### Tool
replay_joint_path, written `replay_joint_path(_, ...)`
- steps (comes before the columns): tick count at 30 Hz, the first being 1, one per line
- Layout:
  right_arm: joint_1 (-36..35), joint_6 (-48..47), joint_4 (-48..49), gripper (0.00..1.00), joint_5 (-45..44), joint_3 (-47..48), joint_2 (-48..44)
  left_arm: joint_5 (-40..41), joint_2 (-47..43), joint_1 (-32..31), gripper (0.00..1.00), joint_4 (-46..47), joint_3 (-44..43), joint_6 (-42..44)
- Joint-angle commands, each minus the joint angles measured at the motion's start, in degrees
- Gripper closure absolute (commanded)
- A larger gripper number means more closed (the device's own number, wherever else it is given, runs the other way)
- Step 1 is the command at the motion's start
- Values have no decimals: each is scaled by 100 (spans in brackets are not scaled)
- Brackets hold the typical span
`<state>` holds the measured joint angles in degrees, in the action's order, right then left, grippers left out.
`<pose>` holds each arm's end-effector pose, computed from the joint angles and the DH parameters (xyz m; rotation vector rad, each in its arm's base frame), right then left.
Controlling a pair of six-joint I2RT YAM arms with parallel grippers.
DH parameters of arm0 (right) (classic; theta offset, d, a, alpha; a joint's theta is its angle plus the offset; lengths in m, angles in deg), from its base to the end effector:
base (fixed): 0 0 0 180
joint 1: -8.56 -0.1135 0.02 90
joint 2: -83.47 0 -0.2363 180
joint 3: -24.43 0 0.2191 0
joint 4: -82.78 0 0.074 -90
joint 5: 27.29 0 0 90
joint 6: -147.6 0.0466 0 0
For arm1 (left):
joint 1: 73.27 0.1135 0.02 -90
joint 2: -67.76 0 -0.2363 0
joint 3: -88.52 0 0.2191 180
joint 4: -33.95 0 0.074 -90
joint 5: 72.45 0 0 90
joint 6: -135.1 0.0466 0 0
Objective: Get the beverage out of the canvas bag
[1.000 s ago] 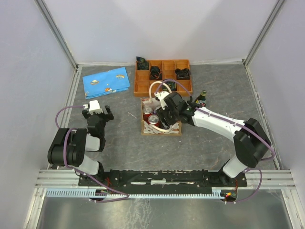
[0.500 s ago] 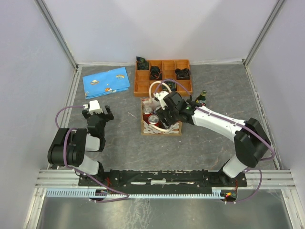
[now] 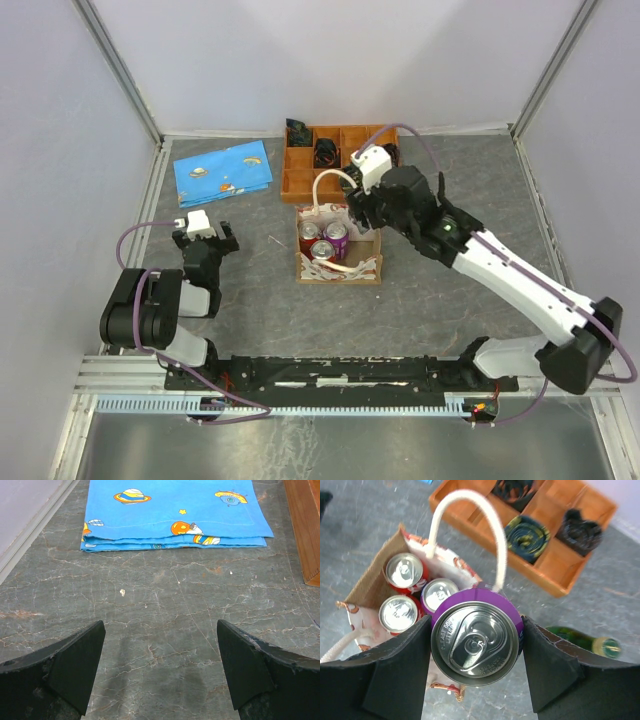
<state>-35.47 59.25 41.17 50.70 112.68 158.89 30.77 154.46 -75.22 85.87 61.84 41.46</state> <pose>0.2073 0.1869 0.3333 -0.6277 1.9752 0.2745 0.2343 0.0027 0.1428 -0.1962 1.6987 0.1249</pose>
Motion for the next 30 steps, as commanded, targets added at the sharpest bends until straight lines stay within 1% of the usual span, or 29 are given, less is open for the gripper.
replay_joint_path(1,-18,-198,746,100,-917,352,-646,50,16,12,1,227,-121,22)
replay_joint_path(6,-18,-402,888,100,-1983,115,-1011,54,22,11,1,231,-125,26)
replay_joint_path(8,-18,-409,768,100,-2492,54,-1064,50,17,11,1,230,-125,23)
replay_joint_path(12,57,-143,386,100,-2976,-107,-1088,51,21,11,1,223,-124,23)
replay_joint_path(15,266,244,105,100,-2852,-315,-1106,51,18,12,1,224,-125,28)
replay_joint_path(23,1025,1033,-250,100,-2020,-1131,-1345,51,21,15,1,222,-125,25)
replay_joint_path(27,1282,1326,-239,100,-1540,-1569,-1384,50,17,11,1,225,-125,22)
replay_joint_path(30,1330,1469,-76,100,-1437,-1901,-1360,49,22,11,1,226,-126,22)
